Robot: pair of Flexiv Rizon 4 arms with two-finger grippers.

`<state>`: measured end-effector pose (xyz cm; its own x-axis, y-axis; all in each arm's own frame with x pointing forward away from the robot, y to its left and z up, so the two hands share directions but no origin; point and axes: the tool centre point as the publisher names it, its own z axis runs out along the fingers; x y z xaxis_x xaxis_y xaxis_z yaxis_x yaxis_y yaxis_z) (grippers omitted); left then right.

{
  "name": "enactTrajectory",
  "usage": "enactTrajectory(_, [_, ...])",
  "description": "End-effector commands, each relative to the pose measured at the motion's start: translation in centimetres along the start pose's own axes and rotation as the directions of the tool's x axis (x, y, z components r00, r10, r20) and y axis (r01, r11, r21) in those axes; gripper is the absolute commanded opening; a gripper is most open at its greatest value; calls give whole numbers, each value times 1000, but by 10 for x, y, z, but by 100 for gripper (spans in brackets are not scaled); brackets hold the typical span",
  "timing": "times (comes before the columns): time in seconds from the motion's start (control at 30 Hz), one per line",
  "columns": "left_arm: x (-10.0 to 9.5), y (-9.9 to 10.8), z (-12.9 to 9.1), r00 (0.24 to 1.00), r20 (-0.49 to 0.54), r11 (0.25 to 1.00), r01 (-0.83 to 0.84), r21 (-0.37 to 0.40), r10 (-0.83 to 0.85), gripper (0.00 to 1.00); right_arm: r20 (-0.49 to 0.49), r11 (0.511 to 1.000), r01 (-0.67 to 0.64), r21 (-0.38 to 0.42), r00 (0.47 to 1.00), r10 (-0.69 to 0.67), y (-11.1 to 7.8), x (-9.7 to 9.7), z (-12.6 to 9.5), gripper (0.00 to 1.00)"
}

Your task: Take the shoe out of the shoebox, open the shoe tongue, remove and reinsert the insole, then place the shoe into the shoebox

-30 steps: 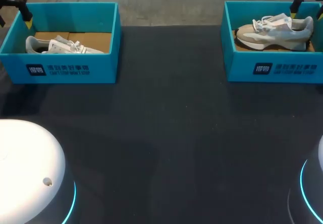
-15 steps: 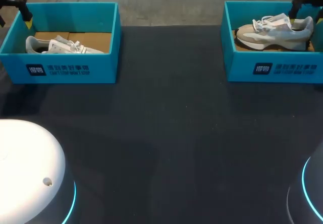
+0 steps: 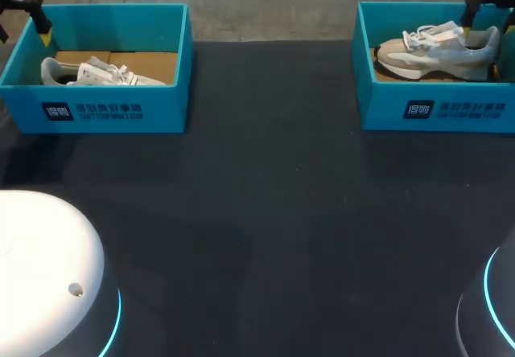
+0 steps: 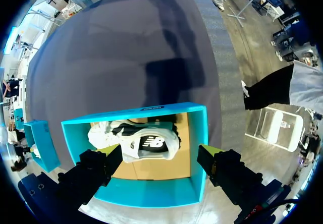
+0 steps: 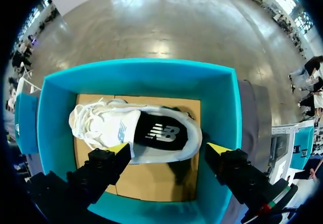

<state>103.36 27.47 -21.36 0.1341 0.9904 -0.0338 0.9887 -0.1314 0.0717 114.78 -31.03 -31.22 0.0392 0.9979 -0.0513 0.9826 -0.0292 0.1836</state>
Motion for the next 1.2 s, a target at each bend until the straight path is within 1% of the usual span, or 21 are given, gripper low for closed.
enactTrajectory(0.03, [0, -1, 0, 1000, -2, 1000, -1, -2, 1, 100, 6, 1000, -5, 20, 1000, 5, 8, -5, 5, 94])
enactTrajectory(0.13, [0, -1, 0, 1000, -2, 1000, -1, -2, 1, 100, 17, 1000, -9, 30, 1000, 9, 9, -9, 9, 93])
enactTrajectory(0.37, [0, -1, 0, 1000, -2, 1000, -1, -2, 1, 100, 44, 999, -5, 47, 999, 3, 13, -12, 17, 77])
enactTrajectory(0.4, [0, -1, 0, 1000, -2, 1000, -1, -2, 1, 100, 44, 999, -5, 47, 999, 3, 13, -12, 17, 77])
enactTrajectory(0.43, [0, -1, 0, 1000, -2, 1000, -1, -2, 1, 100, 48, 999, -5, 54, 999, 2, 13, -14, 19, 69])
enactTrajectory(0.47, [0, -1, 0, 1000, -2, 1000, -1, -2, 1, 100, 50, 998, -6, 57, 999, 3, 13, -14, 21, 65])
enactTrajectory(0.5, [0, -1, 0, 1000, -2, 1000, -1, -2, 1, 100, 50, 998, -6, 57, 999, 3, 13, -14, 21, 65])
enactTrajectory(0.53, [0, -1, 0, 1000, -2, 1000, -1, -2, 1, 100, 71, 998, -9, 61, 997, 5, 12, -16, 22, 63])
enactTrajectory(0.7, [0, -1, 0, 1000, -2, 1000, -1, -2, 1, 100, 77, 998, -12, 68, 997, 7, 11, -19, 26, 61])
enactTrajectory(0.73, [0, -1, 0, 1000, -2, 1000, -1, -2, 1, 100, 77, 997, -15, 71, 997, 10, 11, -20, 27, 63])
enactTrajectory(0.8, [0, -1, 0, 1000, -2, 1000, -1, -2, 1, 100, 78, 997, -17, 71, 997, 11, 11, -21, 28, 65])
enactTrajectory(0.9, [0, -1, 0, 1000, -2, 1000, -1, -2, 1, 100, 77, 997, -20, 73, 997, 15, 11, -22, 31, 65])
enactTrajectory(1.07, [0, -1, 0, 1000, -2, 1000, -1, -2, 1, 100, 86, 997, -24, 79, 996, 17, 12, -27, 36, 69])
enactTrajectory(1.2, [0, -1, 0, 1000, -2, 1000, -1, -2, 1, 100, 92, 996, -20, 89, 996, 12, 12, -29, 42, 65])
